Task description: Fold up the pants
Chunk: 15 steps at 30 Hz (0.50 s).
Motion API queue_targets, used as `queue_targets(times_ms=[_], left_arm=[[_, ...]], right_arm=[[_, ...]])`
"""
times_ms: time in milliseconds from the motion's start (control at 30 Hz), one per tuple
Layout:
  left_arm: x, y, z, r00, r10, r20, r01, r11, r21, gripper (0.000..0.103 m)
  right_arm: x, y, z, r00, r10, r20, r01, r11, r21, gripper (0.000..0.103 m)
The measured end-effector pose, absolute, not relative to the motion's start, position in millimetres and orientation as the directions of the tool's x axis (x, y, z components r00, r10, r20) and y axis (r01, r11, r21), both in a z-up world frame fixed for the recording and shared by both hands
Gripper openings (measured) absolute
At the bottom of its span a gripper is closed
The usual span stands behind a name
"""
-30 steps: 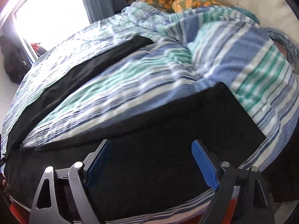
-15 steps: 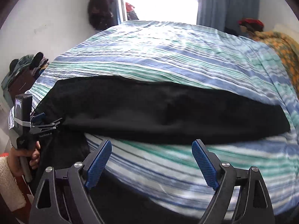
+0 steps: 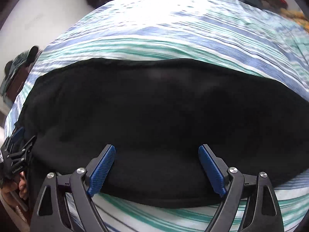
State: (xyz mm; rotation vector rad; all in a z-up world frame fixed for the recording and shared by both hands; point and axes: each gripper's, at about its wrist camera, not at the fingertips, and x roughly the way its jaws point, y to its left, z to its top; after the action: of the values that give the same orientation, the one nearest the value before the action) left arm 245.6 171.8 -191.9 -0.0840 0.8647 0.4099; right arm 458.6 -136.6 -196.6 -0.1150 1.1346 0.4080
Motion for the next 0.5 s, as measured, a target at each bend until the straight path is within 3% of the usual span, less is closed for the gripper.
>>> queue_targets(times_ms=[100, 300, 400, 500], left_arm=[[245, 172, -192, 0.576, 0.316, -0.754, -0.383, 0.919, 0.093, 0.103], [245, 172, -191, 0.577, 0.317, -0.753, -0.384, 0.919, 0.093, 0.103], [246, 172, -191, 0.575, 0.319, -0.753, -0.384, 0.918, 0.096, 0.103], [246, 171, -191, 0.573, 0.326, -0.752, -0.384, 0.917, 0.105, 0.103]], right_arm=[[457, -190, -188, 0.412, 0.150, -0.899, -0.296, 0.955, 0.024, 0.087], [350, -251, -143, 0.557, 0.205, -0.805, -0.320, 0.947, 0.020, 0.090], [299, -286, -152, 0.601, 0.150, -0.785, -0.293, 0.955, -0.041, 0.093], [284, -336, -175, 0.562, 0.063, -0.825, -0.231, 0.969, -0.083, 0.093]])
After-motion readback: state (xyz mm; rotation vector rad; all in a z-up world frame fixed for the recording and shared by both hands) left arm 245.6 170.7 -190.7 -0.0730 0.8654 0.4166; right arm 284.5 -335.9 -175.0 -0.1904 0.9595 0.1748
